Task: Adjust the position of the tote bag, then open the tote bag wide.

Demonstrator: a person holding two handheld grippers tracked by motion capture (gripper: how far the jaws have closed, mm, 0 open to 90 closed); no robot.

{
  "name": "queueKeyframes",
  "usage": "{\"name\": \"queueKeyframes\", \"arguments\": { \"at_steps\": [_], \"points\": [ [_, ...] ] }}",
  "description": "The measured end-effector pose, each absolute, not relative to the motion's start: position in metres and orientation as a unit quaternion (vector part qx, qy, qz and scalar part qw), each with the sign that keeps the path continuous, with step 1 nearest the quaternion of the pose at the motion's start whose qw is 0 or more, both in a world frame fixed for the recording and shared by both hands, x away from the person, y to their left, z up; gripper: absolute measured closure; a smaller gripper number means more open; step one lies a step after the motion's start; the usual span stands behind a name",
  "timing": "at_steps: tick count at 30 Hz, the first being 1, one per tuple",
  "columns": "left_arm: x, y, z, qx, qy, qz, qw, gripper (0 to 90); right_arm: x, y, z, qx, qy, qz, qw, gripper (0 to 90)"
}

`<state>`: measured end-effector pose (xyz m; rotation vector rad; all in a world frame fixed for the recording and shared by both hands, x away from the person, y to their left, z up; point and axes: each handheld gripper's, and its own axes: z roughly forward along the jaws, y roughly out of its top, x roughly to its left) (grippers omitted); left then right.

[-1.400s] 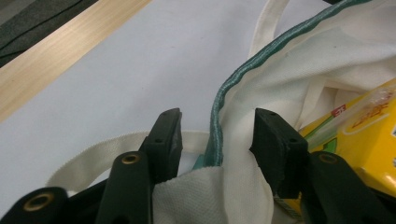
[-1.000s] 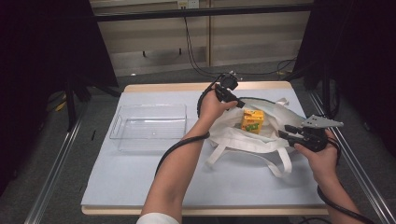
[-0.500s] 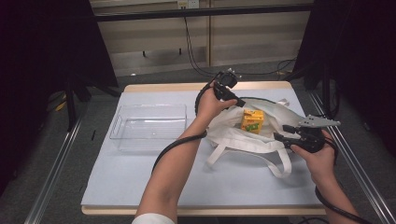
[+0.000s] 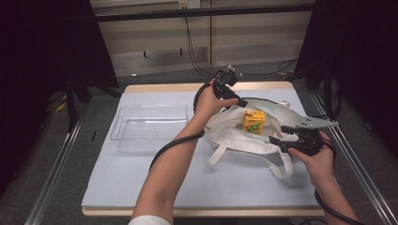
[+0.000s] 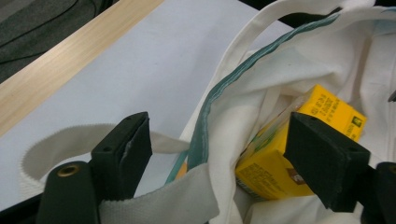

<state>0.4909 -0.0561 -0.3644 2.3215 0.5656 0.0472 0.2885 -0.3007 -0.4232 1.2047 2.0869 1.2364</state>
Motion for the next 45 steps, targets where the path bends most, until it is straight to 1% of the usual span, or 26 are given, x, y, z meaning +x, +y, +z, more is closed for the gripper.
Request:
{"name": "queueKeyframes", "arguments": {
  "at_steps": [3, 8, 12, 15, 20, 23, 28, 31, 41, 42, 45],
  "points": [
    [0.490, -0.056, -0.362, 0.906, 0.217, 0.012, 0.363, 19.9, 0.288, -0.300, -0.425, 0.437, 0.751, 0.448, 0.208, 30.0],
    [0.489, -0.054, -0.356, 0.901, 0.218, -0.003, 0.375, 18.7, 0.287, -0.301, -0.425, 0.439, 0.752, 0.448, 0.202, 27.9],
    [0.484, -0.053, -0.353, 0.903, 0.213, -0.004, 0.373, 18.3, 0.287, -0.301, -0.424, 0.437, 0.752, 0.449, 0.203, 26.2],
    [0.480, -0.054, -0.352, 0.902, 0.210, -0.009, 0.376, 17.8, 0.288, -0.301, -0.423, 0.432, 0.753, 0.452, 0.204, 26.1],
    [0.476, -0.053, -0.352, 0.911, 0.194, -0.009, 0.364, 17.7, 0.289, -0.298, -0.422, 0.433, 0.752, 0.454, 0.204, 26.0],
    [0.476, -0.050, -0.352, 0.907, 0.200, -0.009, 0.369, 17.6, 0.290, -0.296, -0.423, 0.430, 0.753, 0.455, 0.203, 25.9],
    [0.477, -0.046, -0.352, 0.906, 0.204, -0.010, 0.371, 18.8, 0.291, -0.295, -0.423, 0.428, 0.753, 0.456, 0.205, 25.9],
    [0.478, -0.046, -0.351, 0.900, 0.203, -0.020, 0.385, 19.9, 0.291, -0.295, -0.423, 0.428, 0.753, 0.456, 0.204, 25.9],
    [0.486, -0.060, -0.359, 0.898, 0.202, -0.013, 0.390, 21.9, 0.292, -0.295, -0.424, 0.427, 0.754, 0.457, 0.202, 25.9],
    [0.487, -0.061, -0.359, 0.895, 0.206, -0.021, 0.396, 22.4, 0.292, -0.296, -0.424, 0.427, 0.754, 0.457, 0.202, 25.9],
    [0.486, -0.063, -0.358, 0.895, 0.199, -0.011, 0.399, 26.5, 0.292, -0.296, -0.425, 0.426, 0.755, 0.456, 0.201, 25.9]
  ]
}}
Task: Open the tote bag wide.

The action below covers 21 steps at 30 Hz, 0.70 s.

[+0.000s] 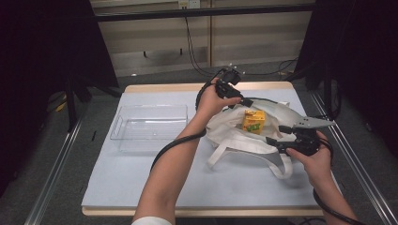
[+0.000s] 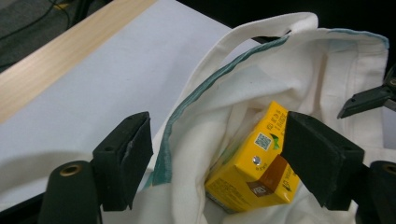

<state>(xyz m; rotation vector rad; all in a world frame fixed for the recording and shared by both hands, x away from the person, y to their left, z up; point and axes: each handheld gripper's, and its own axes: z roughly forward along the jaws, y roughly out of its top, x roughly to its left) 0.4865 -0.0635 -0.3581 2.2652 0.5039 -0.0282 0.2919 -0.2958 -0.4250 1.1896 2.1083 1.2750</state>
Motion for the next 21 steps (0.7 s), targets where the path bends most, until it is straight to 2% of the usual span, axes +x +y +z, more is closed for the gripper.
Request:
{"name": "queueKeyframes", "arguments": {
  "at_steps": [3, 10, 14, 17, 19, 21],
  "points": [
    [0.485, -0.064, -0.356, 0.901, 0.197, -0.001, 0.388, 35.1, 0.292, -0.296, -0.426, 0.426, 0.756, 0.455, 0.200, 25.9],
    [0.483, -0.051, -0.354, 0.911, 0.206, 0.018, 0.356, 67.8, 0.291, -0.295, -0.425, 0.426, 0.756, 0.455, 0.201, 25.9],
    [0.481, -0.046, -0.362, 0.914, 0.205, 0.017, 0.349, 74.9, 0.291, -0.295, -0.427, 0.426, 0.756, 0.454, 0.202, 27.0],
    [0.481, -0.045, -0.372, 0.910, 0.218, 0.007, 0.354, 76.1, 0.291, -0.294, -0.429, 0.419, 0.760, 0.452, 0.206, 36.0],
    [0.482, -0.045, -0.376, 0.911, 0.216, 0.002, 0.352, 77.4, 0.290, -0.293, -0.430, 0.406, 0.763, 0.458, 0.209, 54.9],
    [0.481, -0.046, -0.380, 0.911, 0.213, 0.002, 0.352, 79.3, 0.290, -0.291, -0.431, 0.403, 0.764, 0.459, 0.208, 64.1]
  ]
}}
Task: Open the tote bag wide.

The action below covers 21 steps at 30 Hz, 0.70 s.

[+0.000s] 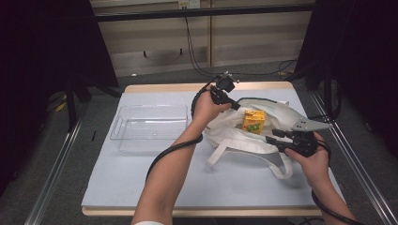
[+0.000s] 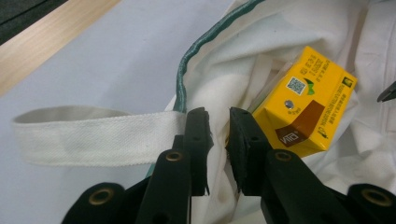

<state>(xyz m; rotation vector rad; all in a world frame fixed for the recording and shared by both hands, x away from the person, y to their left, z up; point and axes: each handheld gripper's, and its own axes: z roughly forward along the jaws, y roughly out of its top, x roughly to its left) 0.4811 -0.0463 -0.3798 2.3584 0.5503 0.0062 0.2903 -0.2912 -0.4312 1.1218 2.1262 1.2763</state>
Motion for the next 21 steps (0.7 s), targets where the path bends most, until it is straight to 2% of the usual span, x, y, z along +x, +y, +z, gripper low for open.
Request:
{"name": "queueKeyframes", "arguments": {
  "at_steps": [2, 5, 12, 21],
  "points": [
    [0.481, -0.047, -0.383, 0.913, 0.214, -0.001, 0.348, 80.9, 0.292, -0.289, -0.434, 0.407, 0.763, 0.457, 0.208, 75.3],
    [0.480, -0.047, -0.388, 0.913, 0.218, -0.003, 0.346, 81.5, 0.296, -0.284, -0.436, 0.407, 0.769, 0.447, 0.208, 80.8],
    [0.484, -0.048, -0.398, 0.917, 0.218, 0.000, 0.333, 81.6, 0.300, -0.265, -0.442, 0.382, 0.786, 0.442, 0.203, 84.9],
    [0.494, -0.048, -0.410, 0.913, 0.237, 0.002, 0.333, 82.0, 0.294, -0.260, -0.460, 0.368, 0.803, 0.433, 0.179, 88.8]
  ]
}}
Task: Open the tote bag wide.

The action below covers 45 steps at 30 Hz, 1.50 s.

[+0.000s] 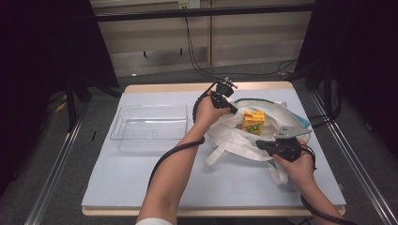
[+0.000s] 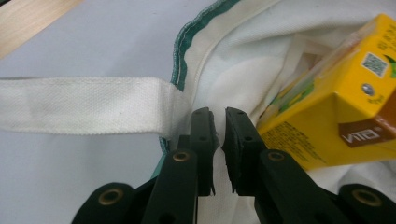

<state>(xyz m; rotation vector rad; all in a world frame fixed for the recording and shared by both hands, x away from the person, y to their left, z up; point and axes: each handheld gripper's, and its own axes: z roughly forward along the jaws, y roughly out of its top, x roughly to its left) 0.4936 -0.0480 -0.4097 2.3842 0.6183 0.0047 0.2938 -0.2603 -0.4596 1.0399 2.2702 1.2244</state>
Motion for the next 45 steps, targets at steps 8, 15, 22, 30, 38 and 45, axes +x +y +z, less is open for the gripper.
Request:
{"name": "queueKeyframes", "arguments": {
  "at_steps": [8, 15, 22, 30, 38, 45],
  "points": [
    [0.497, -0.046, -0.416, 0.908, 0.254, -0.004, 0.333, 81.8, 0.293, -0.260, -0.467, 0.370, 0.808, 0.426, 0.170, 87.6],
    [0.492, -0.043, -0.397, 0.908, 0.234, -0.005, 0.349, 73.7, 0.291, -0.263, -0.459, 0.382, 0.794, 0.434, 0.189, 81.1],
    [0.485, -0.040, -0.376, 0.902, 0.219, -0.006, 0.371, 64.3, 0.290, -0.265, -0.451, 0.392, 0.783, 0.441, 0.196, 71.6],
    [0.474, -0.047, -0.362, 0.907, 0.194, -0.002, 0.375, 50.5, 0.288, -0.268, -0.440, 0.404, 0.771, 0.453, 0.194, 57.6],
    [0.465, -0.062, -0.364, 0.918, 0.161, -0.010, 0.363, 40.6, 0.287, -0.271, -0.435, 0.416, 0.764, 0.456, 0.188, 46.9],
    [0.462, -0.072, -0.366, 0.928, 0.133, -0.012, 0.349, 33.2, 0.287, -0.271, -0.435, 0.422, 0.765, 0.453, 0.179, 38.9]
  ]
}}
